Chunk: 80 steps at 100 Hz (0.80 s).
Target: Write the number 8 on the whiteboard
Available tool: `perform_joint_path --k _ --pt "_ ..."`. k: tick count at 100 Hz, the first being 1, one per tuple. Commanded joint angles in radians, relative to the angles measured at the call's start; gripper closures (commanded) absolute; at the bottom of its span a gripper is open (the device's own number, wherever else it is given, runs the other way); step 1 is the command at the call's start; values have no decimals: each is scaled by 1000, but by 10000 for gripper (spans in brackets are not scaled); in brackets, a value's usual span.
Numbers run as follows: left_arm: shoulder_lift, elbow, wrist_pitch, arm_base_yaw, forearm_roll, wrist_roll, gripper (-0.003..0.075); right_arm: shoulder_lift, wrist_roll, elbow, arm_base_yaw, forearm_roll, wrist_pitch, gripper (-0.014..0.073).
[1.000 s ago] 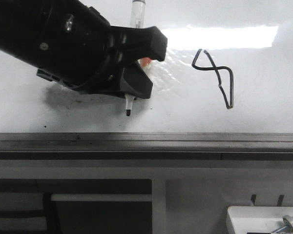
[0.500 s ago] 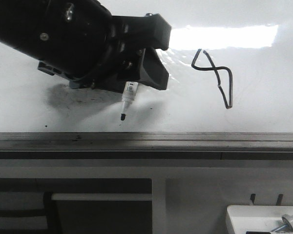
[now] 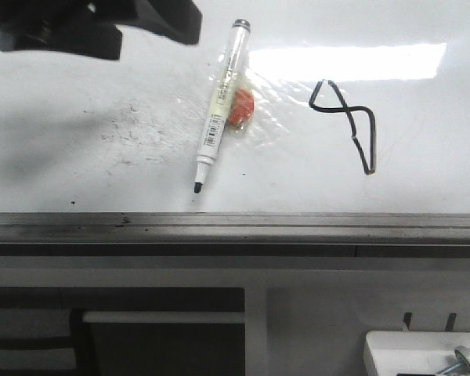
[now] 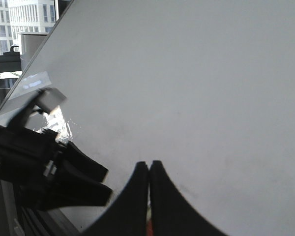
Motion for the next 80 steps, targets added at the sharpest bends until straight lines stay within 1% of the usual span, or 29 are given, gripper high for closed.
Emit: perform_joint_path --k 1,5,10,12,15,17,22,24,27,28,38,51,80 --pt "-138 41 5 -45 25 -2 253 -81 -13 37 -1 2 -21 658" --pt "-206 83 5 -61 25 -2 276 -137 -13 79 -1 2 -21 658" --pt "-287 135 5 -82 25 -2 336 -205 -13 128 -1 2 -21 658" --pt "-320 156 5 -90 25 -2 372 -235 -13 148 -1 2 -22 658" --pt "-365 184 5 -102 25 -2 444 -273 -13 172 -1 2 -22 658" --pt "-399 205 5 -106 25 -2 475 -310 -13 194 -1 2 -22 658" --pt "-475 250 7 -117 25 -2 612 -371 -13 227 -1 2 -15 658" --pt "-506 268 12 -120 25 -2 647 -395 -13 238 -1 2 -6 658" --pt "-545 290 17 -123 25 -2 733 -425 -13 250 -1 2 7 658" --pt "-564 295 21 -122 25 -2 745 -433 -13 255 -1 2 10 658" --pt "-673 355 33 -122 5 -2 741 -516 -13 283 -1 2 30 658" --pt "-764 398 40 -122 -2 -2 741 -554 -13 297 -1 2 18 658" --pt "-785 438 40 -122 -2 -2 741 -554 -13 297 -1 2 10 658"
